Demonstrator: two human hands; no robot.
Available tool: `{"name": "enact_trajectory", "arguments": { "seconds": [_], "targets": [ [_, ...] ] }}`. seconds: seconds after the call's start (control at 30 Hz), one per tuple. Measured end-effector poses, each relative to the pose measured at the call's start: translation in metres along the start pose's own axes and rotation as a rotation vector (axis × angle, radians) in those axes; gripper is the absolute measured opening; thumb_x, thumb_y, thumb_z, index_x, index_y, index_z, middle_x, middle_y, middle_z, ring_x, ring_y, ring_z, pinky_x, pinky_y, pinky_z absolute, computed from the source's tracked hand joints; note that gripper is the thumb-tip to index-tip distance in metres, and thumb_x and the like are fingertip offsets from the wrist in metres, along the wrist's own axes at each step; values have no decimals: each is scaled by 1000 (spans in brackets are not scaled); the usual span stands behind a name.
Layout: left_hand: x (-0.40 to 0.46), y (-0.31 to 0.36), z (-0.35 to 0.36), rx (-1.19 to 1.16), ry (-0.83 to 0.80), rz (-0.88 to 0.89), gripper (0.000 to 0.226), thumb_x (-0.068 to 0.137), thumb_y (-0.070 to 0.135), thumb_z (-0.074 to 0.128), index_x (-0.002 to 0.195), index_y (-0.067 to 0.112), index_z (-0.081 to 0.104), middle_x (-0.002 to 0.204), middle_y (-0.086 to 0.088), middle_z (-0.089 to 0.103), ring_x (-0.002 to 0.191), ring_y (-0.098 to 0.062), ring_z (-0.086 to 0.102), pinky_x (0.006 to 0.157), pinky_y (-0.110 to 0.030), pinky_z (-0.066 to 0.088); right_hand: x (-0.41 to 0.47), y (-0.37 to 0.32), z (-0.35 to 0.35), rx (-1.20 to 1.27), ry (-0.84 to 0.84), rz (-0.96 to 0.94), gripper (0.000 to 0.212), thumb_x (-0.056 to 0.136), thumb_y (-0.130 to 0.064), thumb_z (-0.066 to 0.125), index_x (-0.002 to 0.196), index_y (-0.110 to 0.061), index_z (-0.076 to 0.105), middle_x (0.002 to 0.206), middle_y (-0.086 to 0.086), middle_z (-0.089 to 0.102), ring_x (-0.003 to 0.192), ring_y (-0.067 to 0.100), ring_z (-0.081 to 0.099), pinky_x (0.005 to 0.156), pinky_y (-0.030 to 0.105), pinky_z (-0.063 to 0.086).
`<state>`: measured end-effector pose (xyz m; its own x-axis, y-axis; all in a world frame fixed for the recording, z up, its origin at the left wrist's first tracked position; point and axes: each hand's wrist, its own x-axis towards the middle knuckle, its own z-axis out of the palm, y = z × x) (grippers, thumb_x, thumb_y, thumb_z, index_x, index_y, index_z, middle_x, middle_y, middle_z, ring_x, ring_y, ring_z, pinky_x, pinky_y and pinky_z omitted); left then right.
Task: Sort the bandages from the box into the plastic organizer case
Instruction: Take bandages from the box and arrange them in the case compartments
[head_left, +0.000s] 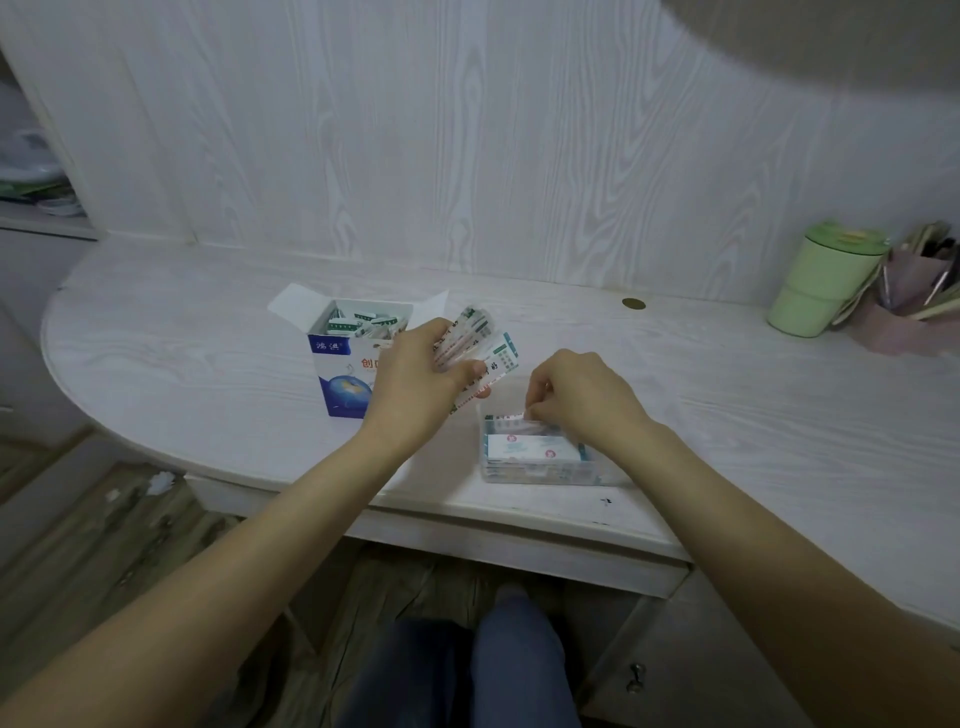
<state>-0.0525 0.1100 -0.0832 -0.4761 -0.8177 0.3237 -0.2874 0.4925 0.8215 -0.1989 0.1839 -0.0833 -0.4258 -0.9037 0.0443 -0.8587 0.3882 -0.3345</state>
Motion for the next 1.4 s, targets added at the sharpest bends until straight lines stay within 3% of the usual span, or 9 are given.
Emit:
{"name": "enact_trajectory", "arguments": {
  "seconds": [0.2,0.4,0.5,0.7,0.87,1.03,1.17,1.3,1.4],
  "targets": [
    [1,-2,-4,-48,1,-25,12,82,16,71,93,14,65,91,0,70,84,-21,66,75,-45,55,1,-7,-6,-136,-12,-62,20,77,-6,65,80,-23,75,85,-6,72,83,17,62,70,26,42],
    [-1,0,-7,-64,-12,-19,14,83,17,70,95,12,64,94,2,69,84,-18,66,75,-45,55,5,-4,-9,-49,-88,-112,18,77,0,63,79,-12,77,81,-1,73,78,16,66,71,31,55],
    [-3,1,-8,-104,-58,-52,19,82,17,72,99,11,65,91,4,68,84,-18,66,75,-43,57,5,0,-12,25,-136,-116,18,79,0,65,86,-11,77,85,-2,73,80,12,66,68,19,53],
    [-5,5,-9,-251,-78,-105,25,79,11,75,102,13,65,90,6,69,80,-11,68,69,-27,58,-12,4,-37,699,-147,-32,32,77,6,67,100,-17,68,92,-2,74,85,9,68,68,19,47],
    [-7,12,-4,-323,-136,-82,29,74,10,78,100,17,66,93,0,71,81,-14,68,68,-28,58,-19,-3,-38,903,-138,54,24,78,-12,76,100,-13,67,86,7,75,73,12,69,61,19,50],
    [-8,15,-7,-413,-162,-117,14,86,11,67,90,23,65,87,2,72,78,-13,70,65,-28,59,-18,1,-36,849,21,123,13,77,-13,78,87,-11,70,72,3,74,60,7,67,50,13,45],
    [-4,13,-19,-501,0,-150,17,88,6,62,90,23,61,92,5,68,71,-10,72,63,-24,58,-13,11,-30,858,171,190,4,82,-8,71,81,-12,70,77,7,73,60,10,69,53,14,47],
    [-3,10,-23,-502,25,-169,18,88,5,63,91,22,61,96,3,69,74,-19,73,77,-40,59,-9,12,-13,638,128,219,6,83,-7,70,80,-11,67,77,10,71,58,12,70,47,16,48],
    [-4,11,-21,-509,7,-174,16,88,4,63,92,19,61,93,4,68,71,-18,73,74,-39,58,-5,8,-2,443,125,168,9,82,-6,68,78,-13,65,78,9,70,58,10,68,50,17,51]
  ]
}}
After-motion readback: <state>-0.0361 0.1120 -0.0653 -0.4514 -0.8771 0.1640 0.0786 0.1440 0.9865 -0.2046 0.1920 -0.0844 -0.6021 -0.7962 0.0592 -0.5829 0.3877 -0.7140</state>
